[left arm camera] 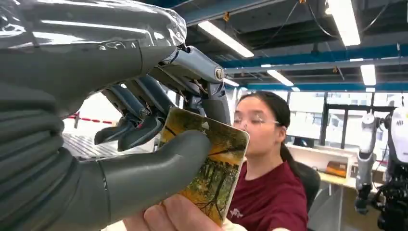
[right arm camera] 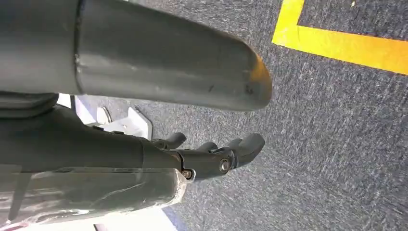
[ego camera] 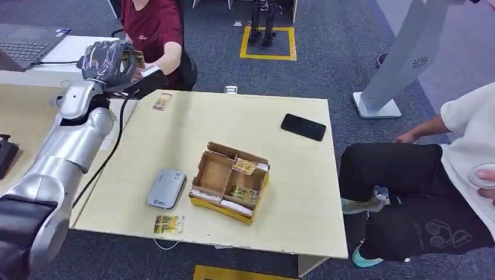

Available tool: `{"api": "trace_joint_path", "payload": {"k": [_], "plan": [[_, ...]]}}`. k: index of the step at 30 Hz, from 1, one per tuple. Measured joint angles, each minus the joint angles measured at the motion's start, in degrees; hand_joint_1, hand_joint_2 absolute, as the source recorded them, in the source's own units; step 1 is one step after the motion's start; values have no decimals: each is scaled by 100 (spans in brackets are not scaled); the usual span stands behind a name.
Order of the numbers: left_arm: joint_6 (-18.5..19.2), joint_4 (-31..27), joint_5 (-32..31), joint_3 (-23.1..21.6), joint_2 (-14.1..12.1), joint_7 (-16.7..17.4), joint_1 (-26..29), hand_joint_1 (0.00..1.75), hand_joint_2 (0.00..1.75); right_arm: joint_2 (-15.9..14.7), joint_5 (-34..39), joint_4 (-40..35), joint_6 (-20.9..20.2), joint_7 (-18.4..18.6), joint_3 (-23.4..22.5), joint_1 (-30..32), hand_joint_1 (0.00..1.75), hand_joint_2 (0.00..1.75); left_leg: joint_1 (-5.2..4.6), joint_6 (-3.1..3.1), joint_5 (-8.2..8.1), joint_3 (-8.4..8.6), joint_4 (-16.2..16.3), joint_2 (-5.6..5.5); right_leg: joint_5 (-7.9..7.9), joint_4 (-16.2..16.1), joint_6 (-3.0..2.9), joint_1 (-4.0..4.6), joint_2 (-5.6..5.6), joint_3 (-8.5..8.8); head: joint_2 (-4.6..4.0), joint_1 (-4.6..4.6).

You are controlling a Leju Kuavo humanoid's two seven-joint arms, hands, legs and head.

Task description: Pass the card to the sensor for recognition and then transmit it.

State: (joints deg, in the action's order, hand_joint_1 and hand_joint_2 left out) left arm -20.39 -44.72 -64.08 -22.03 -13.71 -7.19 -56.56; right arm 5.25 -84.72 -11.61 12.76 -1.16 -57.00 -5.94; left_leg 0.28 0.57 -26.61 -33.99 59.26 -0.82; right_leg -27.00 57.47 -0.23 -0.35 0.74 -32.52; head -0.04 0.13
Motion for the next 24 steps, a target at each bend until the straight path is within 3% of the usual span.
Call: {"api": "trace_joint_path", "payload": {"k": [3, 4, 8, 12, 18, 24], "plan": [[-13, 81, 22, 0, 13, -9, 13, 164, 175, 0, -17, 0, -2, -7, 9, 0, 0, 0, 0, 0, 0, -3, 0, 0, 0, 0, 0, 0, 1, -2, 0, 0], [-15, 101, 35, 0, 20, -13, 17, 0, 175, 0, -24, 0, -4, -7, 13, 0, 0, 0, 0, 0, 0, -4, 0, 0, 0, 0, 0, 0, 2, -4, 0, 0], [-70, 173, 48, 22, 44, -35, 24, 0, 175, 2, -48, 0, -7, -4, 33, -3, 0, 0, 0, 0, -1, -10, 0, -1, -1, 0, 0, 0, 0, -8, 0, 0], [-392, 221, 111, 175, 37, -39, 92, 0, 175, 2, -57, 0, 4, -4, 35, -4, 0, 0, 1, 0, -1, -12, -1, -1, -2, 0, 0, 0, 1, -8, 0, 0], [-783, 416, 315, 536, -188, -236, 479, 0, 175, 0, -44, 0, 39, 15, 35, 0, 0, 0, 4, -1, -1, -11, -3, 5, -2, 1, -2, 0, 6, -9, 0, 2], [-1573, 566, 1404, 1384, -728, -1072, 1607, 0, 175, -2, 65, -2, 98, 218, -35, 19, 0, 0, 3, -22, -17, 8, -12, 58, -9, 5, -13, -1, 67, -11, 0, 0]]}}
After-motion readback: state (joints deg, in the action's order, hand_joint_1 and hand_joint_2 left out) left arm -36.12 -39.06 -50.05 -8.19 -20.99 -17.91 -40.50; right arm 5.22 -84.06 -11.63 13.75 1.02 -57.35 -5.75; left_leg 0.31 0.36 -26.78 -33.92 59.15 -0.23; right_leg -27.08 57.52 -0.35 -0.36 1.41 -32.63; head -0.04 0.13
